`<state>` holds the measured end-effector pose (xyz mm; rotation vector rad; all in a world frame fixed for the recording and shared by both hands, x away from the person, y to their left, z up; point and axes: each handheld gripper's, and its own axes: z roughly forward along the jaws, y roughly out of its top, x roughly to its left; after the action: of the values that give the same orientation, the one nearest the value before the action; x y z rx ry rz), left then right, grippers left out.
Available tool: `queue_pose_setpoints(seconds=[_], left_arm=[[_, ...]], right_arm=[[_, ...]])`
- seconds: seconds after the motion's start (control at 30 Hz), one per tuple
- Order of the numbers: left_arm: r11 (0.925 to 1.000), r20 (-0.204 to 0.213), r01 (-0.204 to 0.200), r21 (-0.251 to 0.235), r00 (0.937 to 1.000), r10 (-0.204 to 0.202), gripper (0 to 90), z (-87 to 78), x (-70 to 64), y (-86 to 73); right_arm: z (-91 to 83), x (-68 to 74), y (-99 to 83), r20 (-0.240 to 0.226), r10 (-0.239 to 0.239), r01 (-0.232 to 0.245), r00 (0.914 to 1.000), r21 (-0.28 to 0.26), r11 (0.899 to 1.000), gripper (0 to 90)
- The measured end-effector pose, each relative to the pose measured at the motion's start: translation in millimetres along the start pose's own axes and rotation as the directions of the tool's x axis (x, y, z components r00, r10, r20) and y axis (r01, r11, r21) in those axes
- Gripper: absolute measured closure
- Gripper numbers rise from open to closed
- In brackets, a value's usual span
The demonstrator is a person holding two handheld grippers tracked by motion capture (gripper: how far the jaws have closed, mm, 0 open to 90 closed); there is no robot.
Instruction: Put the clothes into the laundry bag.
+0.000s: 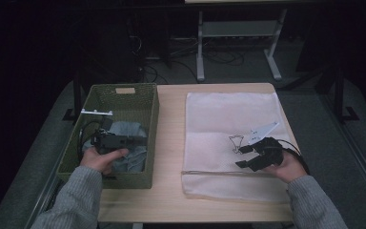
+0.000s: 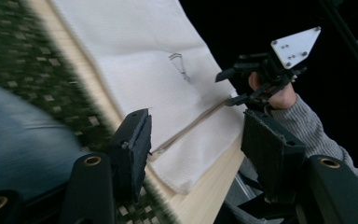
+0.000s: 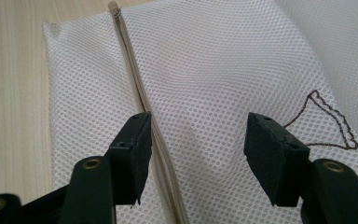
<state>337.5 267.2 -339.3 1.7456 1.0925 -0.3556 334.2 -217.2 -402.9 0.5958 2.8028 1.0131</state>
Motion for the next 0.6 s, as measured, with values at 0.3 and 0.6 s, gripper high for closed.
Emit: queue_pose_setpoints(seconds=[0.3,0.6], left_arm=[[0.9989,-0.070,0.040,-0.022,0.9967,-0.042,41.5,-32.4,27.8,-0.9],[0.9960,-0.166,0.068,-0.058,0.9831,-0.077,36.9,-56.1,49.8,-0.5]], right_arm=[[0.1,0.6,-1.0,-0.002,0.001,-0.001,1.0000,-0.005,1.000,40.1],[0.9,0.2,-2.0,-0.001,0.002,-0.002,1.0000,-0.006,1.000,39.7]])
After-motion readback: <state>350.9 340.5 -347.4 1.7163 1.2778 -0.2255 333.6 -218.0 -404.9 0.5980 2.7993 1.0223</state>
